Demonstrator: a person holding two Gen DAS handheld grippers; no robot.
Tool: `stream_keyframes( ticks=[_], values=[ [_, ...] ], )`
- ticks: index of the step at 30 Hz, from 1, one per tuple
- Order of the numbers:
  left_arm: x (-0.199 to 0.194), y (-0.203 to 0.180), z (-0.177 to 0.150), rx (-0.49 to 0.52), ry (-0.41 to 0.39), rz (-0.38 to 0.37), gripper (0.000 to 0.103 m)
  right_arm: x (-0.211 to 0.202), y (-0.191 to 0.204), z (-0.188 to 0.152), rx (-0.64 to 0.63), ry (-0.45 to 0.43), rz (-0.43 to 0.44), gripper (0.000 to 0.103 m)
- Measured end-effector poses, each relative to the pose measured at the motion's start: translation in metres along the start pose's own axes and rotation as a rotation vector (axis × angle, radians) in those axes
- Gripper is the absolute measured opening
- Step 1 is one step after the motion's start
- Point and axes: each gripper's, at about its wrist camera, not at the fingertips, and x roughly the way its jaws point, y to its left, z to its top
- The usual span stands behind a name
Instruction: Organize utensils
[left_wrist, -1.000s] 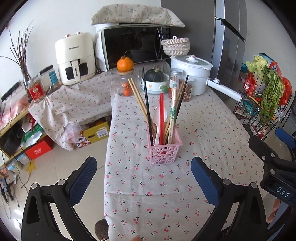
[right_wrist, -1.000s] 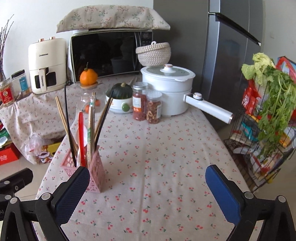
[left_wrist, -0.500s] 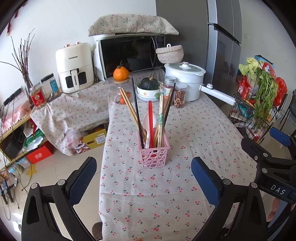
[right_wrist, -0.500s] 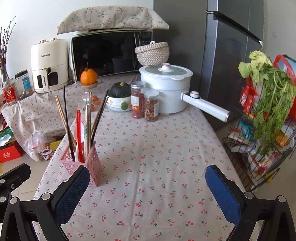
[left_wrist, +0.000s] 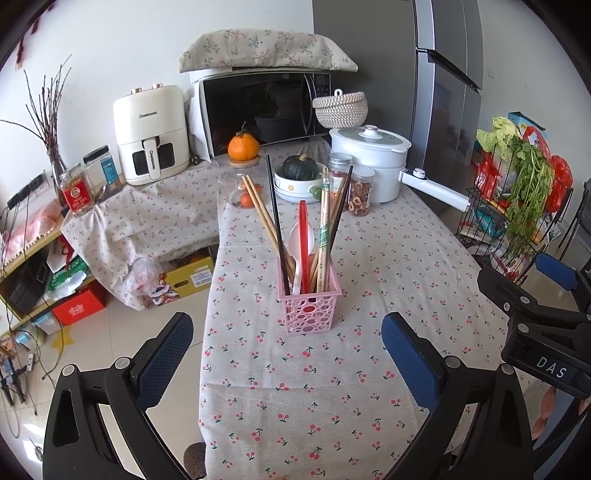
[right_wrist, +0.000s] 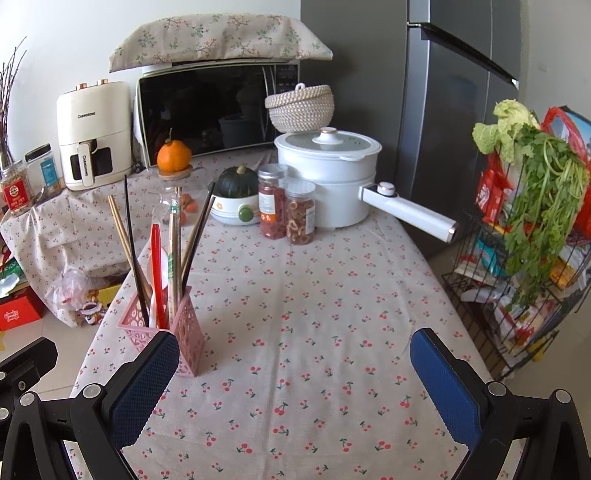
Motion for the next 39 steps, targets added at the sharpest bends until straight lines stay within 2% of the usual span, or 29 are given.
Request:
stream_keyframes(
  ticks=[39],
  values=[
    [-0.0027,-0.0079,-0.0007,0.000,-0.001,-0.011,0.103,0.0010,0.0008,0.0008,0.005,-0.002,0.000,0.103]
  ],
)
